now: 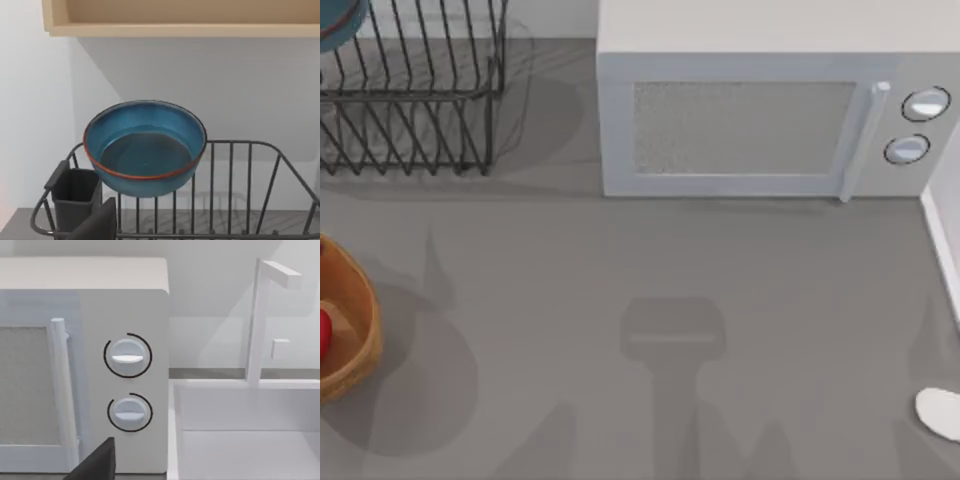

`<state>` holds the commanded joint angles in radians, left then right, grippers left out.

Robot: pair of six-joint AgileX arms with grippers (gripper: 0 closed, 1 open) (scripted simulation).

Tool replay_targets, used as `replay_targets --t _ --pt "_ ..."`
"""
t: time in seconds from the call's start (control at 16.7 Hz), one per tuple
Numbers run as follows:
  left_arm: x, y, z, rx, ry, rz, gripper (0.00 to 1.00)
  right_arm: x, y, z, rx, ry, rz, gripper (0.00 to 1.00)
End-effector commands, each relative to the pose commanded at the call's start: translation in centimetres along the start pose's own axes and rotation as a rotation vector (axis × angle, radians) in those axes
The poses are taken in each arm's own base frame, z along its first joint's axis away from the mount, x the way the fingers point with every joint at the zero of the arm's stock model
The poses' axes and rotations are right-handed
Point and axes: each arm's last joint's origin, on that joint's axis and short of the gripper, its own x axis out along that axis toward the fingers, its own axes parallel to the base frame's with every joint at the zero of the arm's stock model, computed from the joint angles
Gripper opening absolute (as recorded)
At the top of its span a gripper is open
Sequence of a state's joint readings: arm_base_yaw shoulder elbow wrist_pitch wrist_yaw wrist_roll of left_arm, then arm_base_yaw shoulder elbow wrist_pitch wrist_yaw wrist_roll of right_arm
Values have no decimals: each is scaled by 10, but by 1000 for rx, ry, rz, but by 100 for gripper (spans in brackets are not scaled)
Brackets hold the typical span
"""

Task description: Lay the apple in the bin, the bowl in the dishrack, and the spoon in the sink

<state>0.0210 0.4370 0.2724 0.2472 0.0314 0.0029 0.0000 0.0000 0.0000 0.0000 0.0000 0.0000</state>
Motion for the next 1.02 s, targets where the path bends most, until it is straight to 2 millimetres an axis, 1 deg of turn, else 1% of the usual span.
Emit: replay_targets --t 0.06,0.18,0.36,0.48,0.84,1.02 --pt "-11 -1 -10 0 -1 1 100 0 0 0 0 0 0 100" --pt "-26 -2 -32 1 11 4 100 0 0 0 0 0 0 100" --pt "-35 -2 -62 2 55 7 100 0 0 0 0 0 0 100" --pt "-37 -3 -74 3 79 8 100 0 0 0 0 0 0 100" --pt "-37 -3 -76 3 83 8 100 0 0 0 -1 2 0 100" --pt "-37 -3 -76 3 83 8 100 1 -1 7 -66 77 -8 100"
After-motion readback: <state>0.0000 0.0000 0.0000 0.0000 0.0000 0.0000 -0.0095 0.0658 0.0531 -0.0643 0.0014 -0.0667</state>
